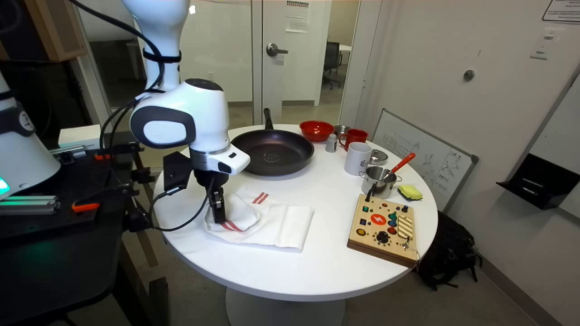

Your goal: Wipe the pan with the dish cloth

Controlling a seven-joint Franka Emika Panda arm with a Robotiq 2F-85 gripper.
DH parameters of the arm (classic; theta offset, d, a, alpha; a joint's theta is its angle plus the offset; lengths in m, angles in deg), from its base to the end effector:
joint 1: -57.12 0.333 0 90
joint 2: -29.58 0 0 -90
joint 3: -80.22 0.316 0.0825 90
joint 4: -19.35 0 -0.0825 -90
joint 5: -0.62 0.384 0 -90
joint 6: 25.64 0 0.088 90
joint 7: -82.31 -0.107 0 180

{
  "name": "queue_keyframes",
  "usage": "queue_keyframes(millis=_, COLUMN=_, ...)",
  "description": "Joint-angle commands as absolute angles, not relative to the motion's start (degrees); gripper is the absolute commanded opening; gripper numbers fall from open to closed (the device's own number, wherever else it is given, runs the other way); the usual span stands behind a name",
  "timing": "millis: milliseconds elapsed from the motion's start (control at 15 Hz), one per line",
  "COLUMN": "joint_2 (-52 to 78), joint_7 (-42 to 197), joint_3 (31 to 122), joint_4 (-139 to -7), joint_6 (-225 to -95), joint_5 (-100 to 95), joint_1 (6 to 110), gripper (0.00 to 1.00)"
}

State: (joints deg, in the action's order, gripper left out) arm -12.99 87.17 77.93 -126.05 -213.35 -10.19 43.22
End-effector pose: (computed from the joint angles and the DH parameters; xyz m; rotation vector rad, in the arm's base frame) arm 0.3773 -0.0945 0.0108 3.1415 -0.0006 -0.0106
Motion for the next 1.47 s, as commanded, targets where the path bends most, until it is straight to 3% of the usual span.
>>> queue_keyframes(millis=0, joint_2=-16.57, joint_7=88.93, joint_3=79.34, joint_4=-123.19, joint_6=-213.14, joint_5=-9.51, joint_1=42.6, gripper=0.34)
queue_keyframes(millis=333, joint_2=-17.79, joint_7=91.4, joint_3=82.11, joint_4=-121.75, joint_6=-211.71, joint_5=-11.01, joint_1=39.95, gripper=0.01)
queue_keyframes(millis=1400, joint_2=-10.08, joint_7=100.12, joint_3=85.24, joint_4=-122.99, joint_6=-208.83, joint_5=-13.01, joint_1=36.6, gripper=0.02)
